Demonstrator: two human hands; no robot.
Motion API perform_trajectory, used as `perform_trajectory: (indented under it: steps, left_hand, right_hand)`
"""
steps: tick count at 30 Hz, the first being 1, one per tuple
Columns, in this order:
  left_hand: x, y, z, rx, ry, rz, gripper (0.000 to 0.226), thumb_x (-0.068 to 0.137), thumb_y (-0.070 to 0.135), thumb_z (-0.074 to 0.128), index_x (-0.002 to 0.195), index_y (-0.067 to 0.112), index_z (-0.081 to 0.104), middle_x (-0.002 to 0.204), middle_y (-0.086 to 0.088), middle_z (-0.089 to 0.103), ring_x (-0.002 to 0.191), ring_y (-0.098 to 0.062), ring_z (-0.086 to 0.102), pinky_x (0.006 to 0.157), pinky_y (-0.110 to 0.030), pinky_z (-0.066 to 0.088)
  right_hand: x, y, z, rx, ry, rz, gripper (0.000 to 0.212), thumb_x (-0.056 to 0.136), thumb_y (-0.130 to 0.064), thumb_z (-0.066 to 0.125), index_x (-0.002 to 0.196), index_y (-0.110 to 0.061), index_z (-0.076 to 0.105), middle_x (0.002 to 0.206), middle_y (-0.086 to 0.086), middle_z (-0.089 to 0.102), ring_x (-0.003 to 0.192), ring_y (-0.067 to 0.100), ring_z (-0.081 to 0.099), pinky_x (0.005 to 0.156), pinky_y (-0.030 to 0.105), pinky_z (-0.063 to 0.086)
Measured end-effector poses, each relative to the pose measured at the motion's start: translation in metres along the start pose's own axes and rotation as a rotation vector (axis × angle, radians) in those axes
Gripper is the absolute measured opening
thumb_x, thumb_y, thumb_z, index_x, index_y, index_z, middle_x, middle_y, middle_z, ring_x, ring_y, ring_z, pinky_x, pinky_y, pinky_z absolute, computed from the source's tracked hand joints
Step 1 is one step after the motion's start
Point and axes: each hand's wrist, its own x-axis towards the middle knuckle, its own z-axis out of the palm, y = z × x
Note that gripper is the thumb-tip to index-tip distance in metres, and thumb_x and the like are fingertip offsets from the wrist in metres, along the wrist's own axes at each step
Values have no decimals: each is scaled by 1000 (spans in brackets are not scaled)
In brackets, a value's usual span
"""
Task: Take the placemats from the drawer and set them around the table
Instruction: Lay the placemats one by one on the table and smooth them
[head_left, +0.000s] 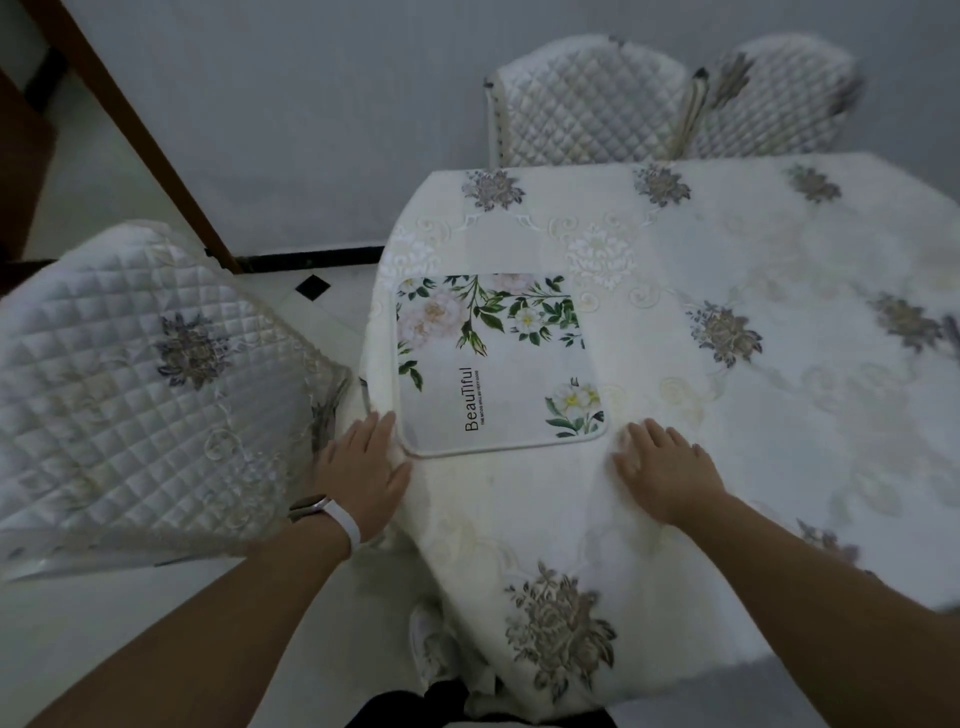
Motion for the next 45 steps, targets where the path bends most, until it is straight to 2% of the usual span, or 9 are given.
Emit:
perform_trajectory:
  steps: [3, 6, 12, 14, 19, 23, 28, 36, 45]
  left_hand:
    - [-8, 10, -8, -129, 8, 64, 68, 94, 45, 49, 151, 19, 24, 156, -8, 29, 142, -25, 27, 114, -43, 26]
    - [-7, 19, -19, -184, 7, 173, 62, 93, 39, 54, 147, 15, 35, 151, -9, 38, 139, -26, 34, 112, -40, 31]
    - [-9, 44, -43, 8, 91, 519, 58, 84, 43, 46, 127, 7, 60, 131, -17, 59, 120, -34, 56, 100, -48, 45]
    - [-12, 55, -50, 33, 116, 591, 53, 82, 39, 53, 121, 5, 63, 125, -18, 63, 114, -36, 60, 95, -50, 49]
    - [-27, 86, -65, 30, 163, 602, 49, 85, 36, 62, 127, 10, 60, 133, -13, 58, 122, -31, 54, 102, -45, 43]
    - [-42, 121, -65, 8, 195, 611, 47, 85, 34, 63, 126, 11, 61, 133, -12, 58, 122, -31, 54, 100, -46, 43]
    - [-69, 195, -49, 39, 191, 687, 48, 85, 36, 60, 127, 12, 60, 131, -10, 60, 119, -29, 56, 97, -45, 47]
    - [-142, 356, -1, 65, 133, 812, 54, 87, 46, 51, 134, 19, 54, 140, -6, 53, 127, -25, 48, 101, -43, 43]
    - [-234, 518, 50, 48, 113, 1106, 44, 84, 33, 65, 124, 13, 63, 131, -13, 60, 118, -32, 56, 94, -45, 48]
  right_hand:
    - [-27, -10, -5, 15, 85, -11, 54, 97, -51, 35, 143, -24, 43, 150, 1, 43, 131, 24, 44, 103, 39, 38]
    - [-49, -22, -10, 73, 171, -15, 47, 96, -46, 43, 134, -21, 54, 134, 1, 57, 116, 25, 54, 91, 36, 44]
    - [-75, -20, -29, 49, 221, -34, 48, 96, -46, 44, 137, -22, 51, 133, 0, 58, 115, 25, 54, 89, 35, 44]
    - [-80, -15, -39, 37, 249, -34, 49, 96, -46, 44, 139, -23, 50, 134, 0, 57, 115, 25, 54, 89, 35, 45]
    - [-98, 1, -58, 16, 311, -59, 48, 96, -48, 44, 137, -23, 52, 134, -1, 57, 115, 25, 54, 88, 35, 46]
    - [-124, 27, -60, 33, 347, -63, 49, 96, -49, 45, 137, -24, 51, 134, -3, 56, 116, 24, 54, 89, 36, 46]
    - [-178, 84, -44, 86, 390, -27, 48, 97, -50, 41, 136, -24, 51, 135, -3, 55, 118, 23, 51, 92, 36, 45]
    - [-286, 205, -13, 178, 463, 64, 47, 96, -49, 42, 134, -25, 53, 133, 2, 53, 119, 25, 49, 96, 38, 42]
    - [-419, 335, 32, 226, 502, 301, 45, 93, -50, 40, 126, -24, 55, 132, -1, 50, 120, 23, 44, 97, 40, 40]
